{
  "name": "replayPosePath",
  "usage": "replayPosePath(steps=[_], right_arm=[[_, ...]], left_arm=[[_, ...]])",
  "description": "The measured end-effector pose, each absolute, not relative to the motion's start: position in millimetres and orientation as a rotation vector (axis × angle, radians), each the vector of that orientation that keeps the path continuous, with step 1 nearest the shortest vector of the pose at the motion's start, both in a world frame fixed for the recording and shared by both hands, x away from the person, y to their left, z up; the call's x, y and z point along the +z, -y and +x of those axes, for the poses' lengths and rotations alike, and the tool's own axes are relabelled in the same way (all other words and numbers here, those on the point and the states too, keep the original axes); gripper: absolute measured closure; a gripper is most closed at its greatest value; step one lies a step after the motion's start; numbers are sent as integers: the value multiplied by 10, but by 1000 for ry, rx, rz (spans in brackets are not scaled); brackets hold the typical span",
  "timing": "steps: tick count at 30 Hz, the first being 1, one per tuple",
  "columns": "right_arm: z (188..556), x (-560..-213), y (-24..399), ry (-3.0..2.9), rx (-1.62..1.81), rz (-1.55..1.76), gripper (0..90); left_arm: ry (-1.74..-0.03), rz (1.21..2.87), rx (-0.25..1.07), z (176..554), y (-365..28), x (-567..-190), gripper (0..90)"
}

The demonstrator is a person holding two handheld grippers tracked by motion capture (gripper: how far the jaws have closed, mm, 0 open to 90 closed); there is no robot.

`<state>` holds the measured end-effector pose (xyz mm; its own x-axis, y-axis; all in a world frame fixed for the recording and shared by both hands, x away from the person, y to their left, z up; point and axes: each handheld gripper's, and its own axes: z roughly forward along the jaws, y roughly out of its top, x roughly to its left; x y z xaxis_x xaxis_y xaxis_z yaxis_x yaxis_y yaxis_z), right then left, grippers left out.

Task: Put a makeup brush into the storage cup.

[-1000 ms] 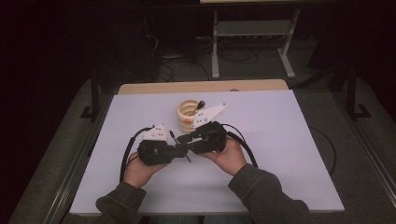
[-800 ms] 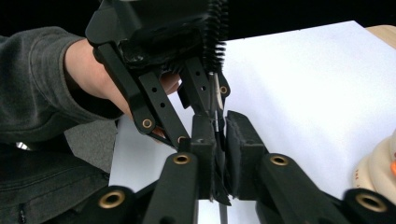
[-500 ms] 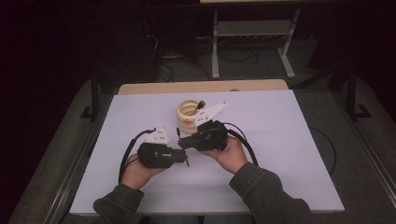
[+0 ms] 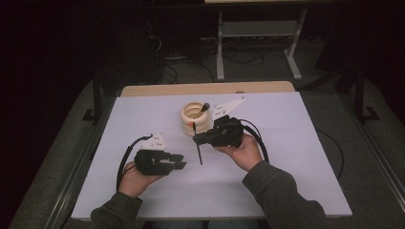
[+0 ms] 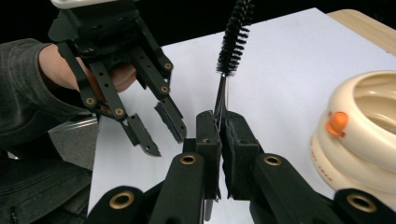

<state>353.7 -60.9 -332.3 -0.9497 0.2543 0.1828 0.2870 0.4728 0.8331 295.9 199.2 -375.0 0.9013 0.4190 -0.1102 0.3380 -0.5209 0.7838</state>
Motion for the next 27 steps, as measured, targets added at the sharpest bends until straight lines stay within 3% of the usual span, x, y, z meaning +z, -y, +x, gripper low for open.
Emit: replayPosePath(steps=[27], right_arm=[[3858,-3114,960,2643,-1566,-636,847]], left_arm=[[-598,2131,170,2876,-2179,-3782,638]])
